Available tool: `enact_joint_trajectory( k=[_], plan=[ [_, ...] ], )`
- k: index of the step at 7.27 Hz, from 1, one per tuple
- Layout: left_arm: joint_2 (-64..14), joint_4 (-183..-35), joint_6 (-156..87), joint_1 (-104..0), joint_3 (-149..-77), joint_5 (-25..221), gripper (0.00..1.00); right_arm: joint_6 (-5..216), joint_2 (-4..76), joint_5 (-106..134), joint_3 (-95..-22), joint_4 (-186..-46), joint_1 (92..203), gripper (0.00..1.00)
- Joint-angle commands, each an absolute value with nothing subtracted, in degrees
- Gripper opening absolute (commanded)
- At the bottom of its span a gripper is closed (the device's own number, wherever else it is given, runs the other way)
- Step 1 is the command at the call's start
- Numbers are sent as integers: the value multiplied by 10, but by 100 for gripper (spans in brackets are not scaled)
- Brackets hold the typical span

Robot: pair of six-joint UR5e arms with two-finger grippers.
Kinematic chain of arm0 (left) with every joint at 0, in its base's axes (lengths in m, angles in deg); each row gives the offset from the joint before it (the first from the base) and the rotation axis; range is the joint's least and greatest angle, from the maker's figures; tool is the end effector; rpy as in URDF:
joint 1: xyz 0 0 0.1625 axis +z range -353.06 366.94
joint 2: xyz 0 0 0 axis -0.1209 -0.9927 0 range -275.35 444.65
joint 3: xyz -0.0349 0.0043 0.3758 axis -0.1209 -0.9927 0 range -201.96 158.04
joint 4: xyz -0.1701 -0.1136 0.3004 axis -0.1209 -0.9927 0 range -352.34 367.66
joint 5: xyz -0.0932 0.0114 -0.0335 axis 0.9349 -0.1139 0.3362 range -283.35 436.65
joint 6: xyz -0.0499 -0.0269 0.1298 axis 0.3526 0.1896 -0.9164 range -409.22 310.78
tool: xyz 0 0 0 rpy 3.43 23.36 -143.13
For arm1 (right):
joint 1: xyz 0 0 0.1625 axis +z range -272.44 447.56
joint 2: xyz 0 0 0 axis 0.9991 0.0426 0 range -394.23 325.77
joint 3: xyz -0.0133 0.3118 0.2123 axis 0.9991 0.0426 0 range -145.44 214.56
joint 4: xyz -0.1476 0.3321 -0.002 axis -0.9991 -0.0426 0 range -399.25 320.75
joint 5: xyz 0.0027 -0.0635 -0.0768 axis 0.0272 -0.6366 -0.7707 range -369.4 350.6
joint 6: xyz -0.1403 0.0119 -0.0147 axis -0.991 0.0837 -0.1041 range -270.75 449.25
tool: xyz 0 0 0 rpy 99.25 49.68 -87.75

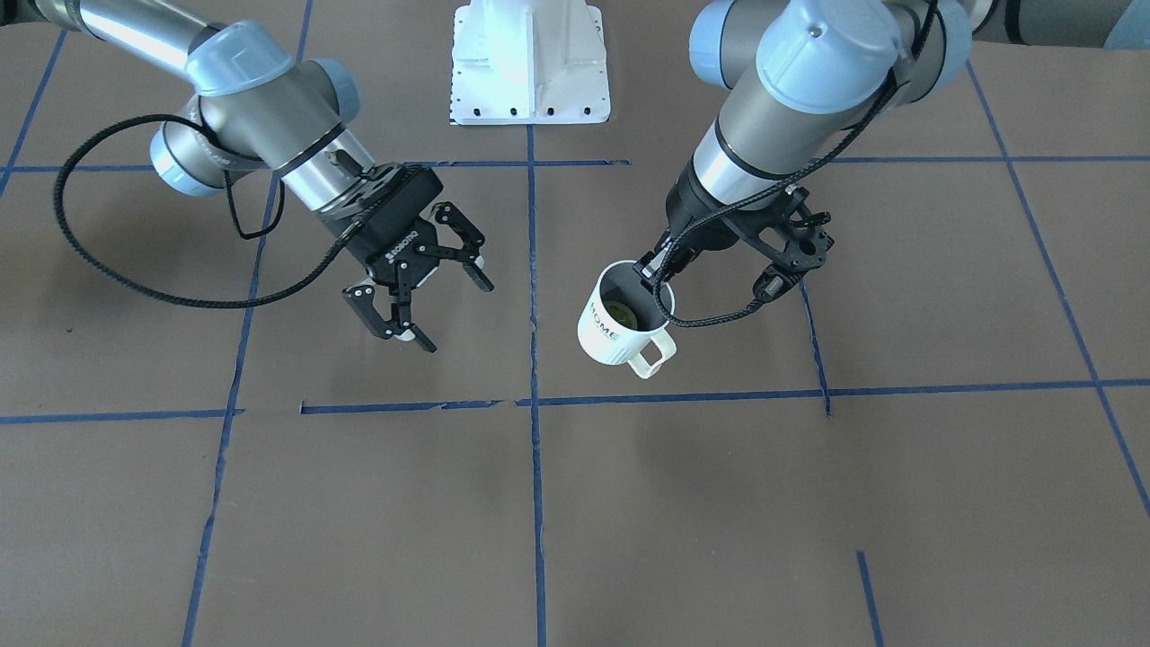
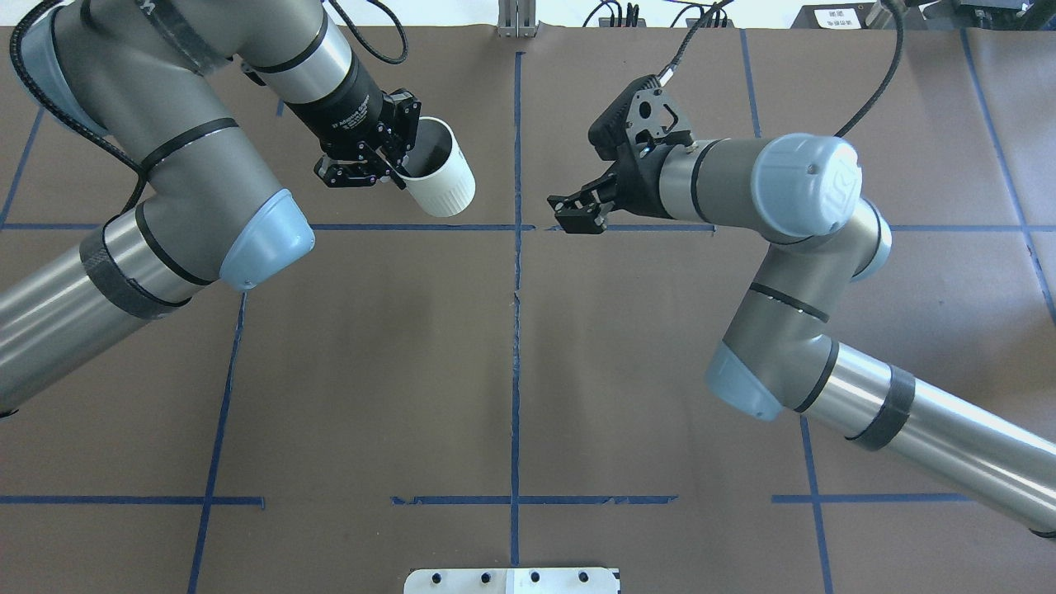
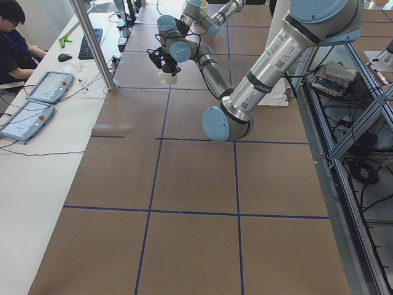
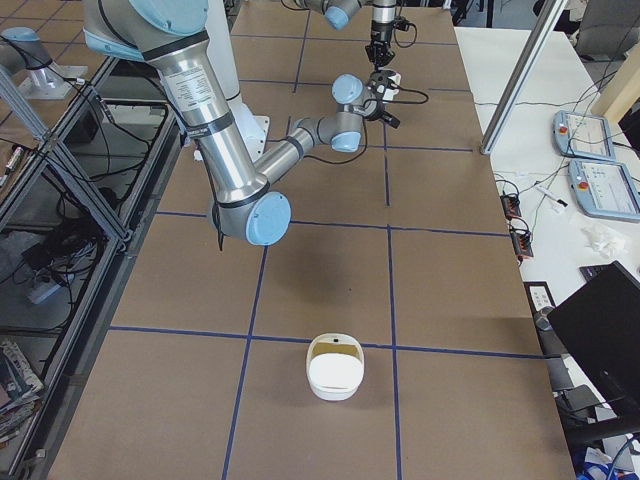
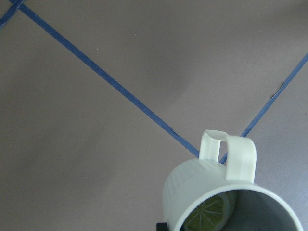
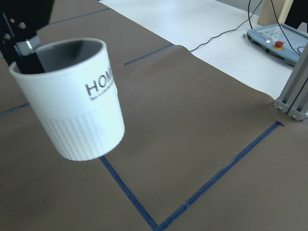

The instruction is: Left arm hands cup to right arm to dump lemon

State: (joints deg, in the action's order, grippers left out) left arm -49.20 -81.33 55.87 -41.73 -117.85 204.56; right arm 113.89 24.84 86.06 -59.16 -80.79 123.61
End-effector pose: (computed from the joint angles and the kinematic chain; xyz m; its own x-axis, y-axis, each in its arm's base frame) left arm 0.3811 -0.5034 0.1755 0.3458 -0.7041 -0.6203 0.3910 0.7090 -0.5869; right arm -0.4339 -0.4641 0.2120 0.5035 -0.7527 0.4242 -0.1242 0.4228 0.8977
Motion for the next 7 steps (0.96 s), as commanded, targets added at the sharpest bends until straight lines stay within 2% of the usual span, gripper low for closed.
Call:
enact_joint_trajectory(
  k=[1,7],
  plan=[
    [-515,-814,609,-416,-1161,2042,3,1141,231,774,-597,-807,1188,100],
    [-532,-839,609,-397,-1161,2047,3,1139,226,758,-597,-807,1176,100]
  ],
)
